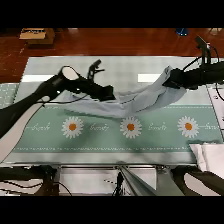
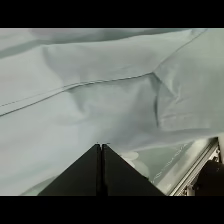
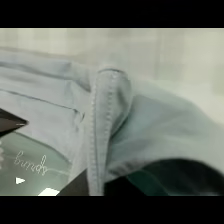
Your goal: Fold the shirts.
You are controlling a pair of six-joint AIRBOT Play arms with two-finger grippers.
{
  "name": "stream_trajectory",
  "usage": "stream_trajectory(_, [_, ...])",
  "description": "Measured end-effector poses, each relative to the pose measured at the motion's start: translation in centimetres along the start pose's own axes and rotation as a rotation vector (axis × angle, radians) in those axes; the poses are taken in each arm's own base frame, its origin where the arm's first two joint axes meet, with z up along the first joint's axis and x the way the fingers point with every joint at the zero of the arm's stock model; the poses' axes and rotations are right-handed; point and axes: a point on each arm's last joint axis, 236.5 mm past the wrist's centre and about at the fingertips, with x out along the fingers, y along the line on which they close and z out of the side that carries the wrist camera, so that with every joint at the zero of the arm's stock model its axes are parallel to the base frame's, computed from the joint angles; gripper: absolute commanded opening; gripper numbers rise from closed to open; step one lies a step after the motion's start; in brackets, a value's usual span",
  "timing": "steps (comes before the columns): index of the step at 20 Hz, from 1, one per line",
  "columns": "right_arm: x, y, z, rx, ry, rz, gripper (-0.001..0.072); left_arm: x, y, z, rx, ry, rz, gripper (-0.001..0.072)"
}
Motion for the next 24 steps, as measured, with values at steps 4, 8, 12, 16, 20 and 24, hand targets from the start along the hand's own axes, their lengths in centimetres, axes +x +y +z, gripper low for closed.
stream_trajectory(4, [-1.4, 2.1, -1.4, -0.022, -0.004, -0.013, 0.0018, 5.0, -1.9, -3.3, 0.002, 0.08, -0.005, 0.0019])
stream_trajectory(8, [-3.7, 3.7, -2.3, -0.026, -0.043, -0.009, 0.0018, 10.1, -3.8, -6.7, -0.051, 0.139, -0.04, 0.0019])
stream_trajectory(12, [-5.8, 3.6, -3.6, -0.039, -0.053, -0.05, 0.0018, 11.2, -5.0, -5.8, -0.091, 0.074, -0.07, 0.0016])
stream_trajectory(16, [-6.3, 2.4, -4.5, -0.042, -0.034, -0.109, 0.0017, 5.1, -4.0, 0.1, -0.035, -0.087, -0.04, 0.0016])
stream_trajectory(20, [-4.0, 3.8, -4.5, -0.083, -0.005, -0.096, 0.0017, -8.5, -0.1, 6.7, 0.058, -0.317, 0.097, 0.0016])
stream_trajectory(24, [3.2, 8.4, -4.0, -0.146, 0.017, -0.038, 0.0017, -26.0, 4.2, 9.1, 0.039, -0.608, 0.259, 0.0018])
